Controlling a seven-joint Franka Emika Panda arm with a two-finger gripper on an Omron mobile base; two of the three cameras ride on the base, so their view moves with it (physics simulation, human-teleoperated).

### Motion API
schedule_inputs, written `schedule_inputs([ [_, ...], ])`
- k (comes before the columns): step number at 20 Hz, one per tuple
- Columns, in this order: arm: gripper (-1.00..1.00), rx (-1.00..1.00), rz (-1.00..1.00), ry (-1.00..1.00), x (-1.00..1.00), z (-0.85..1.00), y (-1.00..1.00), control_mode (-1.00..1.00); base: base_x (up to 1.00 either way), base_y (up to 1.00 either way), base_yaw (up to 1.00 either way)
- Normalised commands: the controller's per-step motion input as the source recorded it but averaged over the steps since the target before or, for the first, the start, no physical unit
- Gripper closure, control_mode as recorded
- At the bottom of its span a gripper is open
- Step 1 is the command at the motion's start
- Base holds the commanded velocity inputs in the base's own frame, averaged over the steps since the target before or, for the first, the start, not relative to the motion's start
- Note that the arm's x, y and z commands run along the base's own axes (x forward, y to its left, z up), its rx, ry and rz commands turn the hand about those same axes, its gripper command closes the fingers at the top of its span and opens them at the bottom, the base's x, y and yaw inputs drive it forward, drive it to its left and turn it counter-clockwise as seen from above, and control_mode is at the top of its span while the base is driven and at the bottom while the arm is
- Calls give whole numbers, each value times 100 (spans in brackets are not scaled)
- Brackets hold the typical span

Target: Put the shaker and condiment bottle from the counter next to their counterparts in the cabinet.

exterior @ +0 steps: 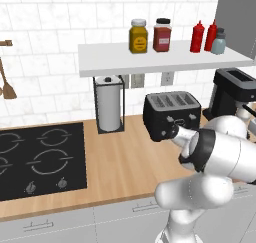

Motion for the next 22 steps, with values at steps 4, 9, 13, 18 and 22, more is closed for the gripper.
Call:
schedule_inputs([
  [4,100,-6,8,-27,0,36,0,-100,0,0,0],
  [9,100,-6,6,-25,0,44,0,-100,0,0,0],
  [13,100,-5,3,-13,0,57,0,-100,0,0,0],
  [18,100,-6,1,-3,0,65,0,-100,0,0,0],
  [22,100,-5,1,0,0,72,3,-100,0,0,0],
])
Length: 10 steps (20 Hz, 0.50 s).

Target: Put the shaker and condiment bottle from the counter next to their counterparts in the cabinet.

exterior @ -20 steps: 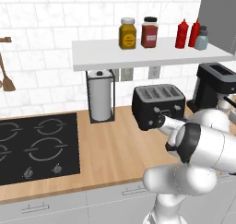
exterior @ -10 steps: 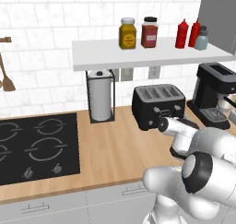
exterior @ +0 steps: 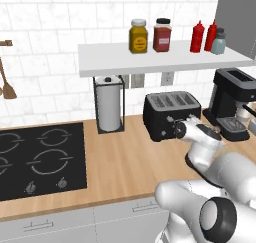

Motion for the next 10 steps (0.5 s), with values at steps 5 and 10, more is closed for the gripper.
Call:
schedule_inputs([
  [5,100,-7,1,0,4,76,4,-100,0,0,0],
  [10,100,-5,1,0,9,67,7,-100,0,0,0],
])
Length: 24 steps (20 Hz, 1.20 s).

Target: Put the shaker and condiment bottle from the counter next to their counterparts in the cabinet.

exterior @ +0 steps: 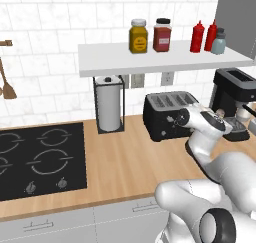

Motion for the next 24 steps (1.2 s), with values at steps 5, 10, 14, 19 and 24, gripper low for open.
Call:
schedule_inputs([
  [5,100,-1,0,4,8,52,11,-100,0,0,0],
  [10,100,0,0,16,12,59,17,-100,0,0,0],
  [14,100,0,0,17,9,66,14,-100,0,0,0],
  [19,100,0,0,13,8,56,10,-100,0,0,0],
  [24,100,0,1,11,6,42,7,-100,0,0,0],
])
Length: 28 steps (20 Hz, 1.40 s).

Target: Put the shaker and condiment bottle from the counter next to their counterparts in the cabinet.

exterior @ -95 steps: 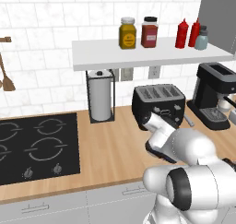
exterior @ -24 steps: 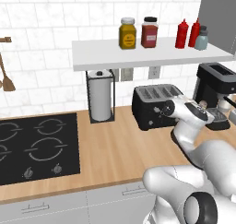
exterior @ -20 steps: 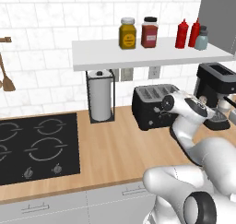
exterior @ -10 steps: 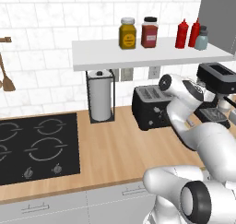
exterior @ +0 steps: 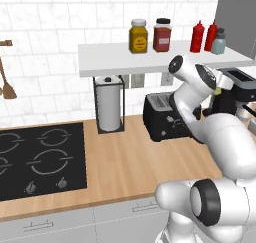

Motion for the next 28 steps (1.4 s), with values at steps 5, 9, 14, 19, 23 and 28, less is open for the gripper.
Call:
schedule_inputs([
  [5,100,0,5,3,7,30,2,-100,0,0,0],
  [9,100,0,8,0,18,28,0,-100,0,0,0],
  [14,100,0,10,-1,7,38,0,-100,0,0,0],
  [19,100,0,6,-4,-23,11,0,-100,0,0,0],
  [23,100,0,2,-6,-57,0,0,-100,0,0,0],
  [28,100,0,1,-5,-12,13,2,-100,0,0,0],
])
